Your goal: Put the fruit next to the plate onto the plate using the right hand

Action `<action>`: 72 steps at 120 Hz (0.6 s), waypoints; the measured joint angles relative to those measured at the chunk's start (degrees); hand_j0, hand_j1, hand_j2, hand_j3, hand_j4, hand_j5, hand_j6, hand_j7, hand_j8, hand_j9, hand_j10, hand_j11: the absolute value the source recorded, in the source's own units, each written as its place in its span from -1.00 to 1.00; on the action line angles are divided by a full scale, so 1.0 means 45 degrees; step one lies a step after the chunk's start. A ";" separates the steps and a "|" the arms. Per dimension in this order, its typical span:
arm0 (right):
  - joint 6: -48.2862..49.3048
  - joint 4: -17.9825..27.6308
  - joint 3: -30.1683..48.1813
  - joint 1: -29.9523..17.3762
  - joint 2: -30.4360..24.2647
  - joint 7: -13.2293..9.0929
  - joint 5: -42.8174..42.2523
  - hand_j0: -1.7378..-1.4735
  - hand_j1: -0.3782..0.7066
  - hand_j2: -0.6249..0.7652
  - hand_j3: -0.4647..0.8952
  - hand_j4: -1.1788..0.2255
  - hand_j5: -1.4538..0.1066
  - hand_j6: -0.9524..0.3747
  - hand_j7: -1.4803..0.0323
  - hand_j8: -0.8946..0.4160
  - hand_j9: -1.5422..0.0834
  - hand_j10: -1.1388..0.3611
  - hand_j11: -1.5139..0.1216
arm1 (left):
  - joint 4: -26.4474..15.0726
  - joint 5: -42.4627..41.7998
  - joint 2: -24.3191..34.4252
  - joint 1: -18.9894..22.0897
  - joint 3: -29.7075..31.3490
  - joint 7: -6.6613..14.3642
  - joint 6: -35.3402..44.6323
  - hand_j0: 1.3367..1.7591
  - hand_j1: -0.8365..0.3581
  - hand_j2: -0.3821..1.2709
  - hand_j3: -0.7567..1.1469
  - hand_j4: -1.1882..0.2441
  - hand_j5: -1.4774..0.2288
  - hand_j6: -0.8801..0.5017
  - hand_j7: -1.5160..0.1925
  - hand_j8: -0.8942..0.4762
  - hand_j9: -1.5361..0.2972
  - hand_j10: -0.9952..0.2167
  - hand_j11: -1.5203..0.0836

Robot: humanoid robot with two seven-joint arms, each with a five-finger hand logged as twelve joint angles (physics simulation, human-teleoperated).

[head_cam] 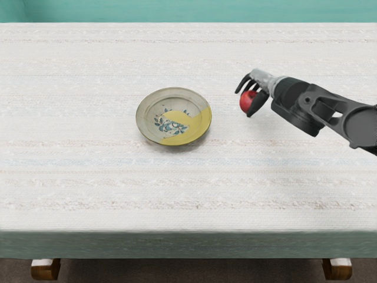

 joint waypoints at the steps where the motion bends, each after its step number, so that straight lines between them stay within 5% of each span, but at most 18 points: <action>1: -0.0001 0.0019 0.0000 0.0018 0.0031 -0.0010 0.0008 -0.39 0.11 0.15 -0.32 -0.12 -0.11 -0.33 -0.03 -0.23 -0.04 -0.22 -0.07 | 0.0000 0.0000 0.0000 0.0000 0.0000 0.0000 0.0000 0.52 0.97 -0.54 -0.21 0.65 0.72 0.26 0.77 0.30 0.67 0.63 0.89; 72: -0.0591 0.0210 0.0009 0.1011 0.2587 -0.0130 0.0146 -0.40 0.20 0.27 -0.32 -0.10 -0.13 -0.30 -0.03 -0.21 -0.06 -0.20 -0.08 | -0.0001 0.0003 0.0000 0.0000 -0.0001 0.0000 -0.0001 0.52 0.97 -0.54 -0.20 0.65 0.72 0.26 0.77 0.30 0.67 0.63 0.89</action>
